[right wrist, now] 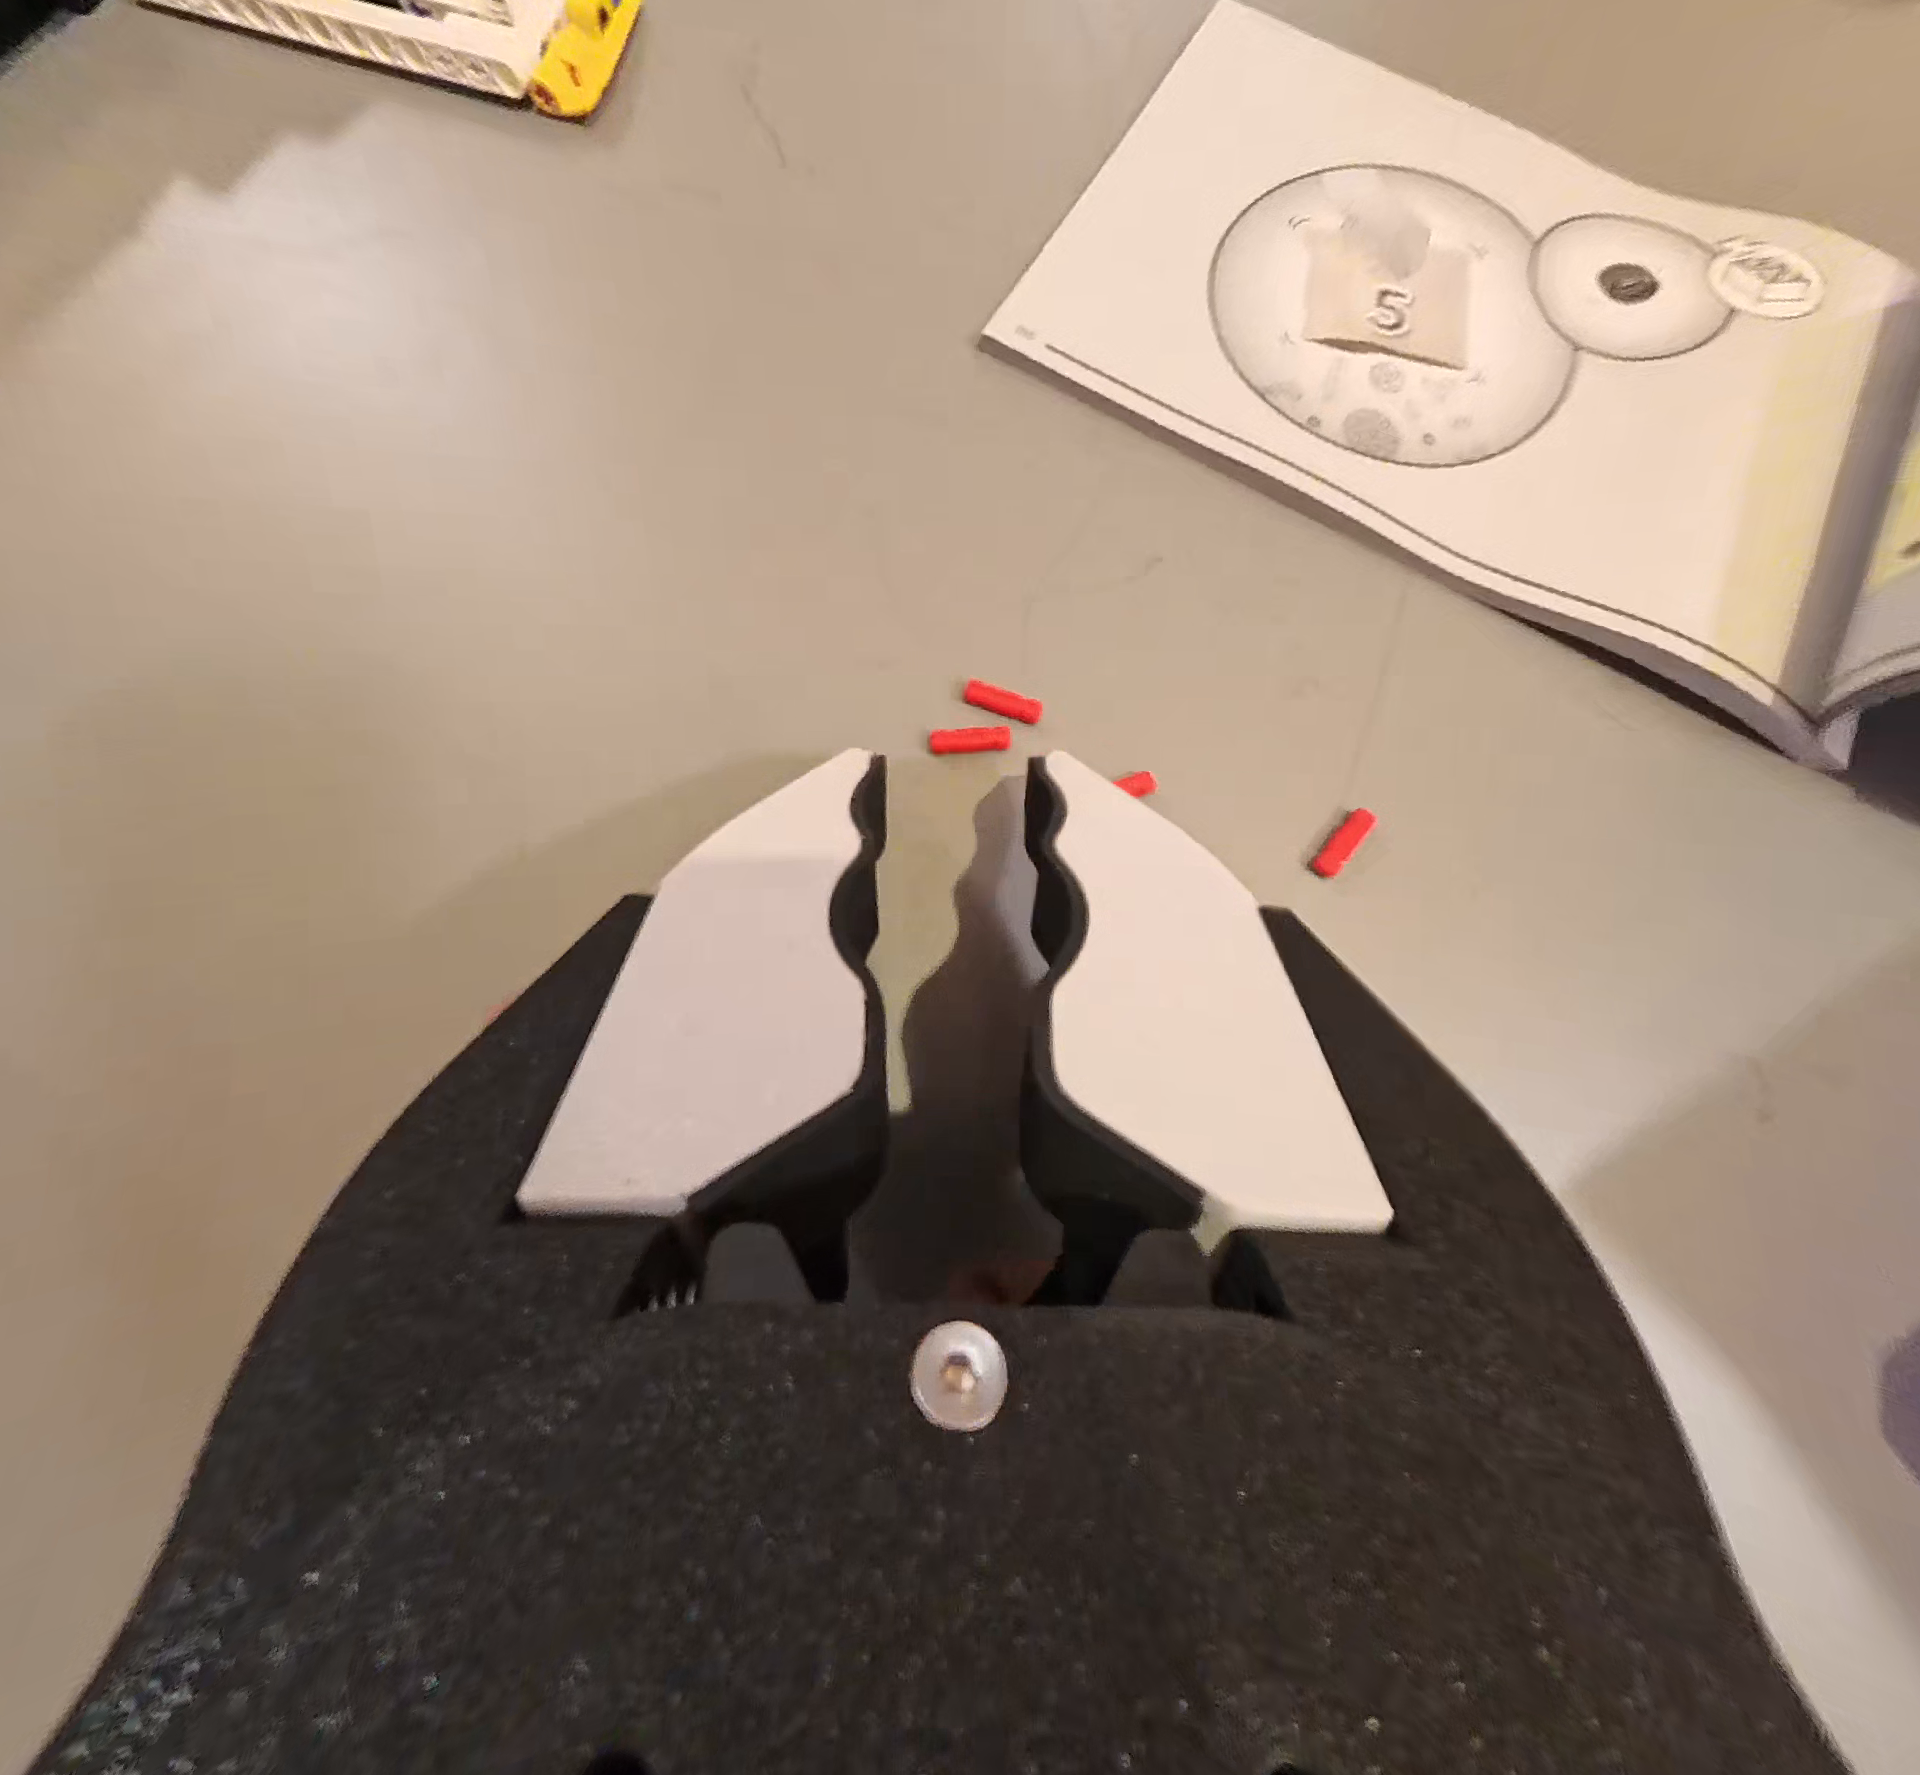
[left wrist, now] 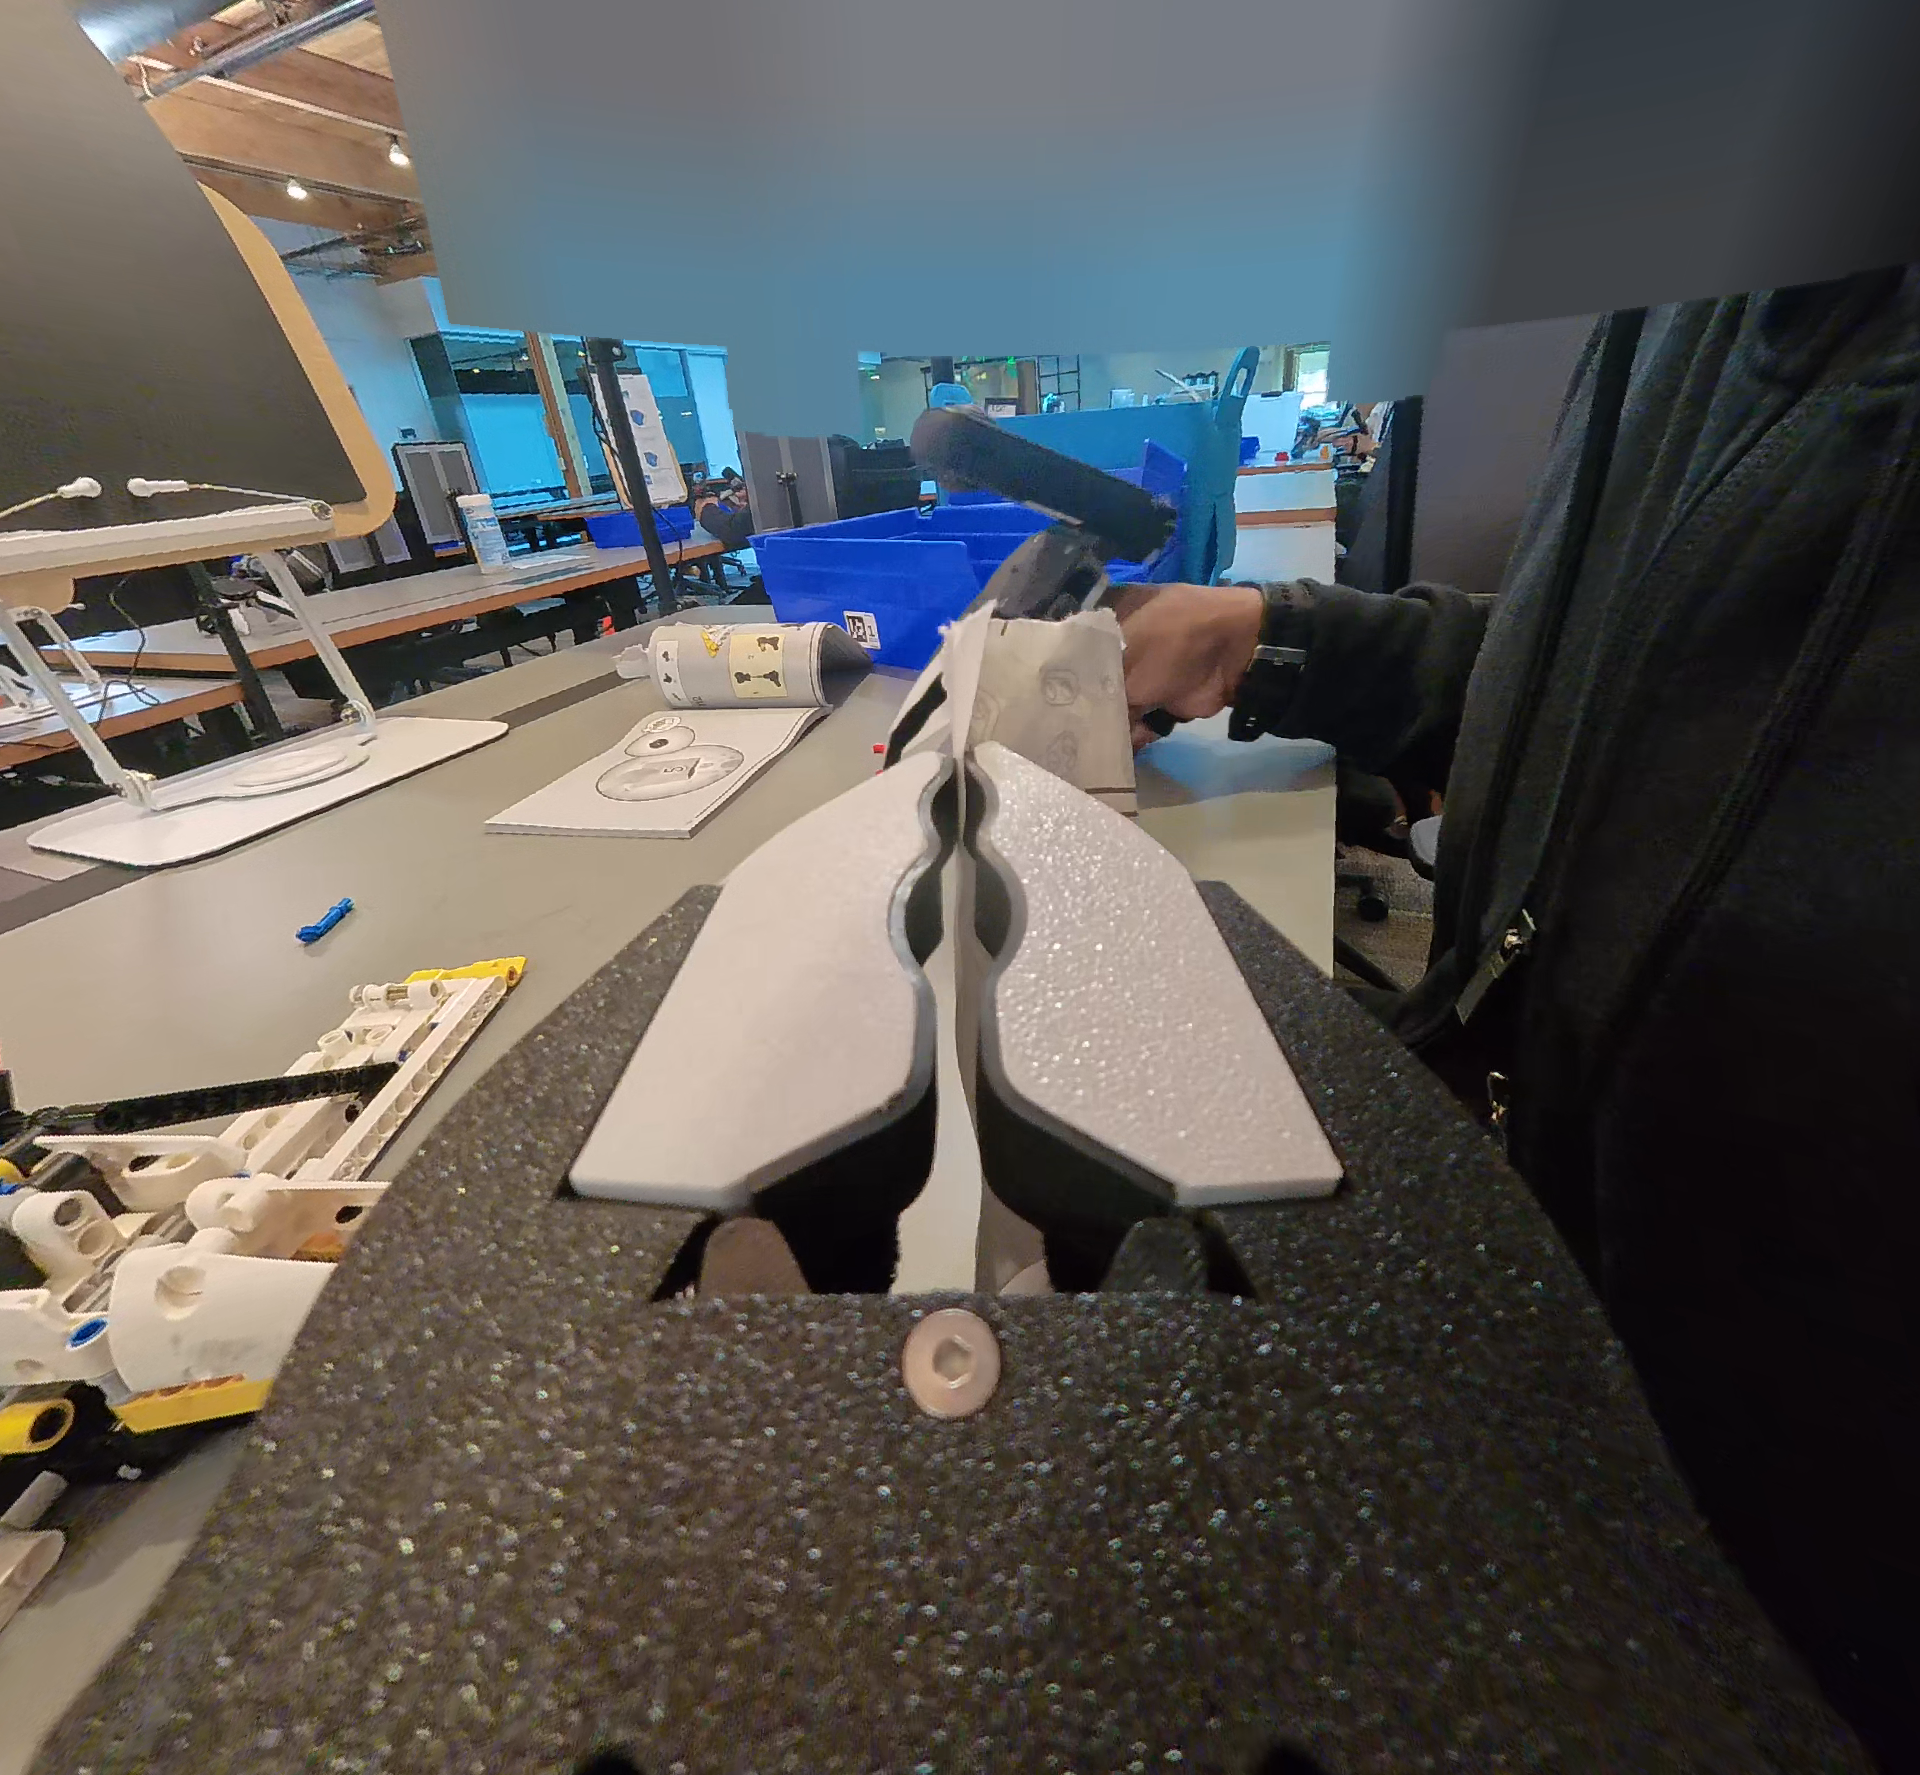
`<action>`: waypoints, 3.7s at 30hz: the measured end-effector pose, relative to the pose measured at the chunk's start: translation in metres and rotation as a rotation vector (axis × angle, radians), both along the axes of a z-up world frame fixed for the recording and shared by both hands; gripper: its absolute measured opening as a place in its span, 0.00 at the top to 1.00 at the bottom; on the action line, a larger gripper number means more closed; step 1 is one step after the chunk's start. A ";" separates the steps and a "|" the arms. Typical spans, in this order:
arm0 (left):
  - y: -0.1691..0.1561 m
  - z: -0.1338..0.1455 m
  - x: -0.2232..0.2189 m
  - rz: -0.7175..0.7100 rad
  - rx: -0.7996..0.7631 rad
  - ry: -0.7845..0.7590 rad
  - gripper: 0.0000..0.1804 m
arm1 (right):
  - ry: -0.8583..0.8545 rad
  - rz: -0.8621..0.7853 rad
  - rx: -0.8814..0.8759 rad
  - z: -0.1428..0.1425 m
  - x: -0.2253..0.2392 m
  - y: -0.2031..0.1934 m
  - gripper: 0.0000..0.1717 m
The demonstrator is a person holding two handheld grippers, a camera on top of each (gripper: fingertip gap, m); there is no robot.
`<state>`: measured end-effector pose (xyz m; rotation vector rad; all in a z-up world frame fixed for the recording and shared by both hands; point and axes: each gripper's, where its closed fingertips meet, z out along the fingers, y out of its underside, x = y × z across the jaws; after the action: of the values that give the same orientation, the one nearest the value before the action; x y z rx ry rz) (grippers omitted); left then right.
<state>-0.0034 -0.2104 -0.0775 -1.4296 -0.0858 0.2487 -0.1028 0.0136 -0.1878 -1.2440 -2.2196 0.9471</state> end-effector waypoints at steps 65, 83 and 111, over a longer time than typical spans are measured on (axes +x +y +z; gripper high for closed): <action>0.000 0.001 0.002 -0.001 0.001 0.014 1.00 | 0.137 0.367 -0.022 0.075 0.030 -0.053 0.85; 0.000 0.001 0.001 -0.001 0.003 0.008 1.00 | -0.152 -0.019 -0.147 -0.003 -0.021 0.048 0.69; -0.001 0.001 0.002 -0.009 0.011 0.010 1.00 | -0.084 0.008 0.025 -0.004 0.002 0.020 0.72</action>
<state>-0.0009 -0.2119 -0.0761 -1.4171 -0.0722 0.2473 -0.1011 0.0340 -0.1914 -1.2860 -2.2957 0.8820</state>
